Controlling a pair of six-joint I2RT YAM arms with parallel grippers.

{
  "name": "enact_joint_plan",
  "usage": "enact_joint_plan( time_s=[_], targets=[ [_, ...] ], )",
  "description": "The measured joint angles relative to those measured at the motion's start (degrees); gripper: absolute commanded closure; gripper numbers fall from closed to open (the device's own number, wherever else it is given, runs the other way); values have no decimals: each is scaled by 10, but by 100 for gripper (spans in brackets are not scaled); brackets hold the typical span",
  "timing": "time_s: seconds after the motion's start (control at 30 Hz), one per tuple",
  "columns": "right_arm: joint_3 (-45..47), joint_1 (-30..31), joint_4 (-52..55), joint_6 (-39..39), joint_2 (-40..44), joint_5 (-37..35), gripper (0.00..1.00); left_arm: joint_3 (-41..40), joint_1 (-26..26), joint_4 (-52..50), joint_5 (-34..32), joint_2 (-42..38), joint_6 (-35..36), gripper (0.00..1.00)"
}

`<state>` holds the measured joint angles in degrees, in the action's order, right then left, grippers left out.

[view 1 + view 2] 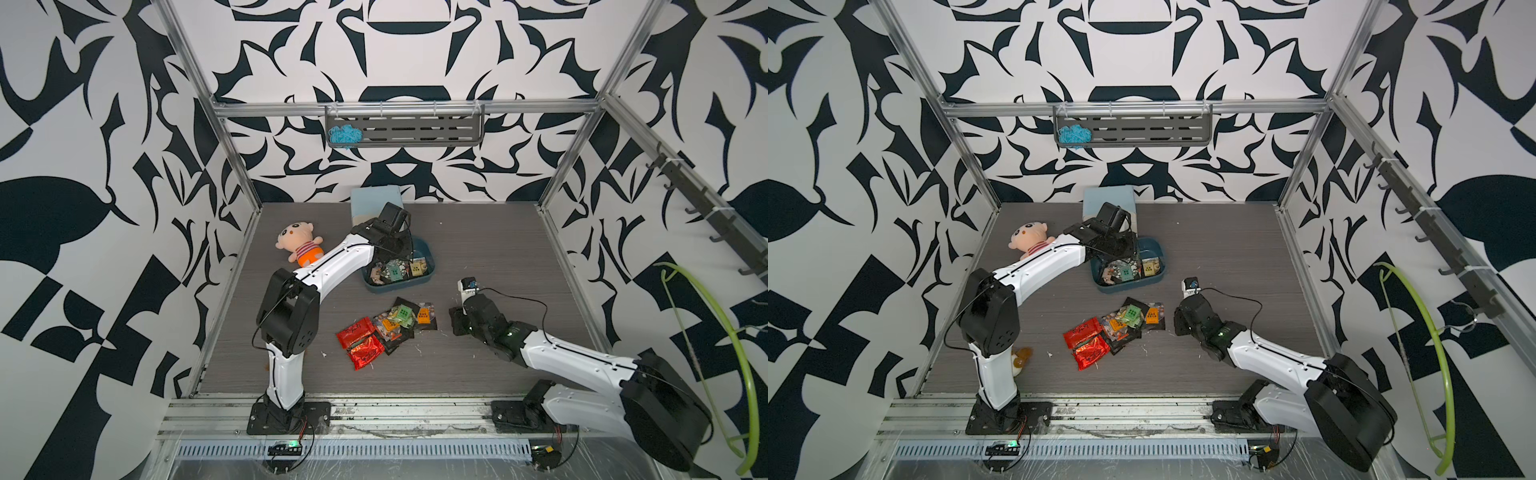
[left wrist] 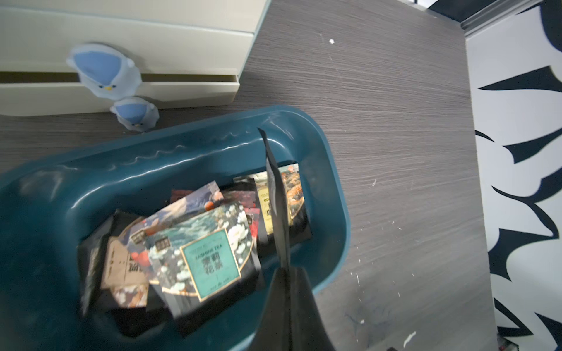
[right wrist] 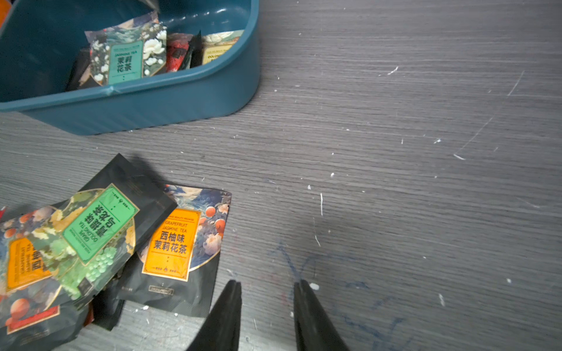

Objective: Put the tea bags into the storage box
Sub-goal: Place the tea bag in the storage box, then pick up the tea bag from the center of the board.

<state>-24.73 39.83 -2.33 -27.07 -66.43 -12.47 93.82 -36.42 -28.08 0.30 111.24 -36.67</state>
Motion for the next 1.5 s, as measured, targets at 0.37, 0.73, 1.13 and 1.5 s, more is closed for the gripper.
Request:
enact_joint_plan(
  time_s=[0.37,0.73,1.13,1.5],
  targets=[
    [-2,0,7,1,-27,9,66,-45,15,16,19,16,-12,100],
    [-5,0,8,2,-34,13,66,-182,69,21,12,-77,-16,58],
    [1,0,-1,3,0,13,67,-299,78,17,5,-341,-17,49],
    [-7,0,-57,-8,-9,51,74,-462,16,39,92,-470,-73,49]
  ],
)
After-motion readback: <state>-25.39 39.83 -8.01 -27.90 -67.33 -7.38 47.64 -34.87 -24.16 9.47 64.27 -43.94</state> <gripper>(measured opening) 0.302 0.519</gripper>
